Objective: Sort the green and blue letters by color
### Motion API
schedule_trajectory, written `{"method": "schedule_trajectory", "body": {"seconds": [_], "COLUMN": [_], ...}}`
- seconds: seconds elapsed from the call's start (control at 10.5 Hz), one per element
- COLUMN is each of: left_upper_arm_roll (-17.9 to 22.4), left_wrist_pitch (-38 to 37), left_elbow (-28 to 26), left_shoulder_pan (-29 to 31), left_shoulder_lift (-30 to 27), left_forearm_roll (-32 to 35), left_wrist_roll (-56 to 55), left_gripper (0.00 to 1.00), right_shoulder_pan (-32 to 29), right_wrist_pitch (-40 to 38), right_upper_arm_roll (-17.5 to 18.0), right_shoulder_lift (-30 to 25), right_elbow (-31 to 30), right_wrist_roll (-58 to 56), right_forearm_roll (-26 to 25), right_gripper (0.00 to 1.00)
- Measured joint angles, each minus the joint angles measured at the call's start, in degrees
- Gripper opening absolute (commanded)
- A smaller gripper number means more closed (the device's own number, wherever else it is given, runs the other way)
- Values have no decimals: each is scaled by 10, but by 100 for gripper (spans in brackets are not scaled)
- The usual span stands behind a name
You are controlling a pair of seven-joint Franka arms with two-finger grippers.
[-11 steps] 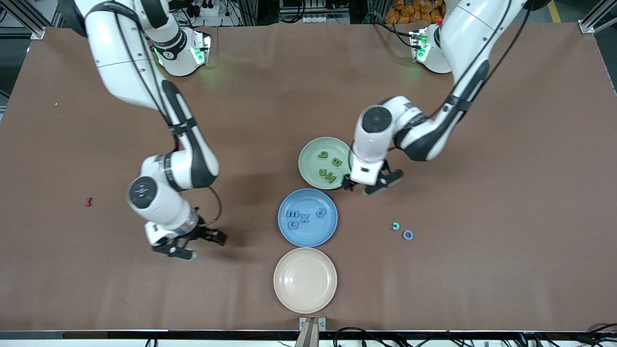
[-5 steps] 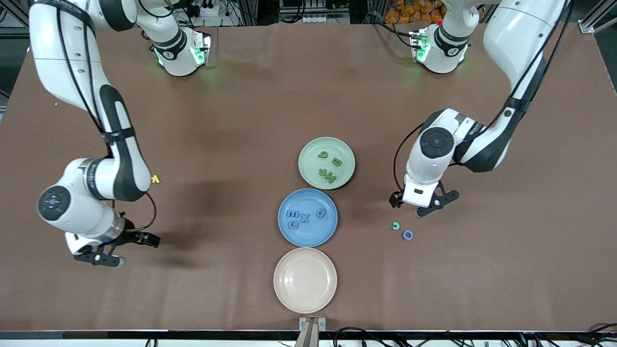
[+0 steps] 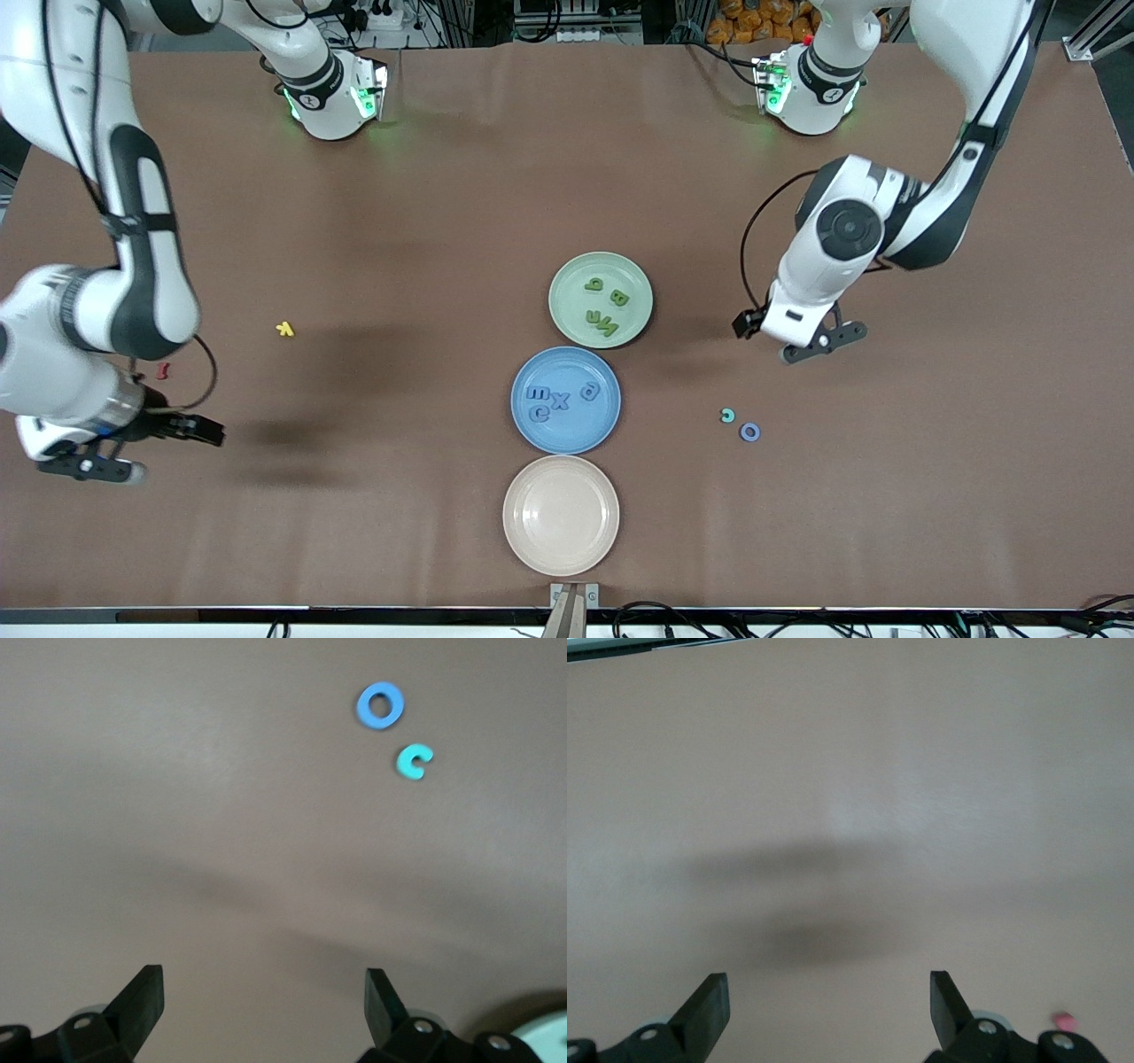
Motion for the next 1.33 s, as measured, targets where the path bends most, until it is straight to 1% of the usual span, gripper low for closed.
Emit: {"method": "schedule_trajectory", "body": {"seconds": [0.09, 0.19, 0.28, 0.38, 0.57, 0.66, 0.76, 0.95, 1.14, 1.33], "left_upper_arm_roll": [34, 88, 129, 147, 164, 179, 193, 204, 205, 205], "left_wrist_pitch": [0, 0, 0, -1, -1, -14, -39, -95, -127, -149], "left_elbow": [-24, -42, -53, -59, -61, -56, -43, 8, 55, 97], "left_shoulder_pan": [-32, -87, -130, -149, -152, -152, -150, -136, -129, -126], "left_shoulder_lift": [-31, -56, -74, -85, -97, -106, -119, -137, -141, -141], "left_forearm_roll": [-22, -45, -62, -69, -71, -74, -92, -118, -121, -121], "left_wrist_roll": [15, 30, 46, 60, 90, 113, 147, 203, 225, 230], "left_gripper": [100, 100, 100, 100, 100, 100, 100, 100, 100, 100], "right_shoulder_pan": [-10, -21, -28, -30, -30, -29, -28, -20, -1, 9], "right_wrist_pitch": [-44, -86, -124, -159, -213, -233, -246, -266, -283, -284], "right_upper_arm_roll": [-3, -5, -5, -5, -3, -2, -2, 2, 11, 47], "right_shoulder_lift": [-28, -58, -86, -112, -155, -175, -194, -234, -266, -283], "right_elbow": [1, 1, 1, 1, 1, 0, -3, -16, -27, -34], "right_wrist_roll": [-22, -36, -42, -42, -37, -28, -14, 19, 65, 107], "right_forearm_roll": [0, -1, -1, -1, -1, -1, -1, -1, -1, -32], "right_gripper": [100, 100, 100, 100, 100, 100, 100, 100, 100, 100]}}
